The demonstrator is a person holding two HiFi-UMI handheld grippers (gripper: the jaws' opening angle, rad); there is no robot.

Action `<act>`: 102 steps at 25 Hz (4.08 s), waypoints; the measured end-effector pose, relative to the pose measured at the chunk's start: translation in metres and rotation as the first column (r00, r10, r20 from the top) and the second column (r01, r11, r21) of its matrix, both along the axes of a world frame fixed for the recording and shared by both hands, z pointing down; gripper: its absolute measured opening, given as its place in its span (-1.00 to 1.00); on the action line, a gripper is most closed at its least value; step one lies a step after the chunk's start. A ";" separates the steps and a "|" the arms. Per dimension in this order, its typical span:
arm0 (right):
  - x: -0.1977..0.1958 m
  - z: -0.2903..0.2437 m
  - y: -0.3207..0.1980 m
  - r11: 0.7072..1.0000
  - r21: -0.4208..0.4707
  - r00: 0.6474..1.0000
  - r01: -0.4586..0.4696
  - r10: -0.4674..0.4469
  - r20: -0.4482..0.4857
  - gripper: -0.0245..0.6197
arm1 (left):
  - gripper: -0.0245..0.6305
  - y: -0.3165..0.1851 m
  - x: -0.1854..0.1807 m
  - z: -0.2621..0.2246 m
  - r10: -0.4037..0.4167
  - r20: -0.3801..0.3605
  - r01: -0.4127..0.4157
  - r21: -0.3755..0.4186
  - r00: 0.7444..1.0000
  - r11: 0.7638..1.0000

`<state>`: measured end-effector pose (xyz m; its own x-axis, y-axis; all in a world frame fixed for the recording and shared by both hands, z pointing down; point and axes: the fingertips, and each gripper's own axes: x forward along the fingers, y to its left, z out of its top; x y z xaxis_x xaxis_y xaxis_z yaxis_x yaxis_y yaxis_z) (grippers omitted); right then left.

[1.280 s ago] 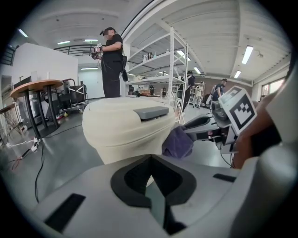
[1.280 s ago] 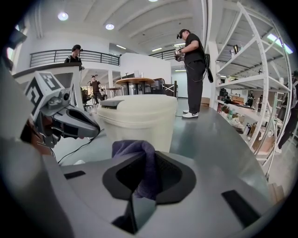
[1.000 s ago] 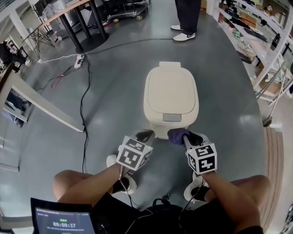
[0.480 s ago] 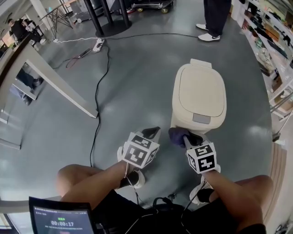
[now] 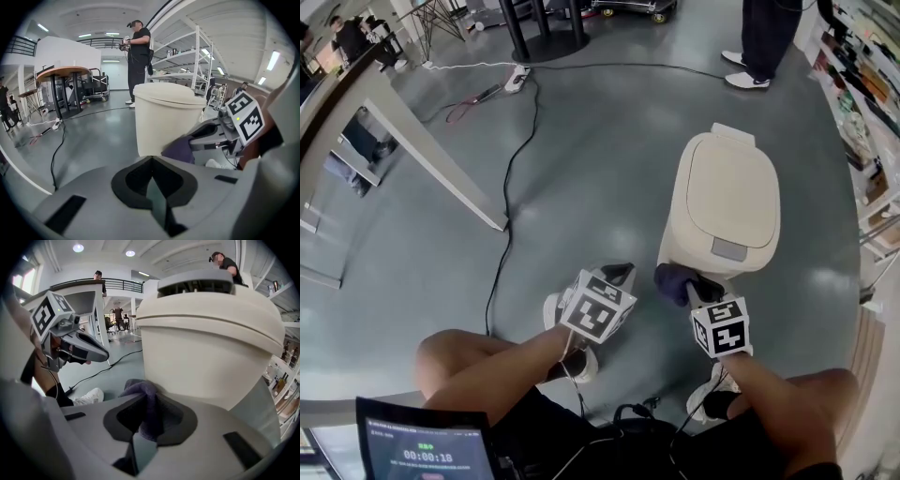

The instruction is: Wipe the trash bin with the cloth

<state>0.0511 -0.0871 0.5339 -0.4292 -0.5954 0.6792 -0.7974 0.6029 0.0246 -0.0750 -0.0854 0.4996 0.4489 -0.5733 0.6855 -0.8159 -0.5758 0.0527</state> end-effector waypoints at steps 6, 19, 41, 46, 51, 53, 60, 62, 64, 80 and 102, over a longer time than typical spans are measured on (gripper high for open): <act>0.037 0.007 0.008 0.999 -0.006 0.999 -0.032 0.031 -0.019 -0.72 | -0.92 0.012 0.022 0.008 0.037 -0.012 -0.038 -0.048 0.999 0.998; 0.119 0.018 0.029 0.994 0.020 0.986 -0.108 0.110 -0.122 -0.72 | -0.92 0.022 0.084 0.017 0.184 0.042 -0.180 -0.085 0.982 0.980; 0.038 0.061 0.029 0.985 -0.005 0.952 0.170 -0.166 -0.257 -0.72 | -0.92 0.018 0.048 0.041 0.111 0.064 -0.102 -0.131 0.992 0.986; -0.020 0.074 0.011 0.971 -0.015 0.935 0.239 -0.234 -0.266 -0.72 | -0.92 0.011 -0.001 0.050 0.051 0.040 -0.045 -0.146 0.998 0.988; -0.033 0.090 0.009 0.961 -0.040 0.918 0.274 -0.274 -0.285 -0.72 | -0.92 0.015 -0.015 0.054 0.002 0.022 0.002 -0.171 1.000 0.985; -0.031 0.093 0.009 0.962 -0.047 0.918 0.269 -0.270 -0.290 -0.72 | -0.92 0.015 -0.017 0.054 -0.015 0.018 0.018 -0.176 1.000 0.984; -0.010 0.097 0.009 0.972 -0.069 0.922 0.223 -0.233 -0.310 -0.72 | -0.92 0.014 -0.011 0.053 0.008 0.023 -0.004 -0.180 1.000 0.984; -0.001 0.096 0.009 0.977 -0.073 0.924 0.201 -0.214 -0.315 -0.72 | -0.92 0.015 -0.009 0.055 0.025 0.032 -0.019 -0.188 0.999 0.982; 0.009 0.096 0.011 0.980 -0.084 0.926 0.183 -0.200 -0.319 -0.72 | -0.92 0.016 -0.005 0.057 0.035 0.037 -0.027 -0.194 0.999 0.981; 0.093 0.088 0.022 0.991 -0.132 0.961 0.025 -0.060 -0.272 -0.72 | -0.92 0.015 0.079 0.055 0.198 0.076 -0.179 -0.209 0.977 0.961; 0.219 0.043 0.019 0.964 -0.043 0.964 -0.263 0.265 0.034 -0.72 | -0.92 0.048 0.276 -0.018 0.379 -0.027 -0.380 -0.041 0.925 0.924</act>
<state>0.2703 -0.0680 0.5772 -0.2870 -0.6656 0.6889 -0.9283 0.3709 -0.0284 0.2007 -0.0379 0.4821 0.6392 -0.3269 0.6961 -0.5355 -0.8388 0.0978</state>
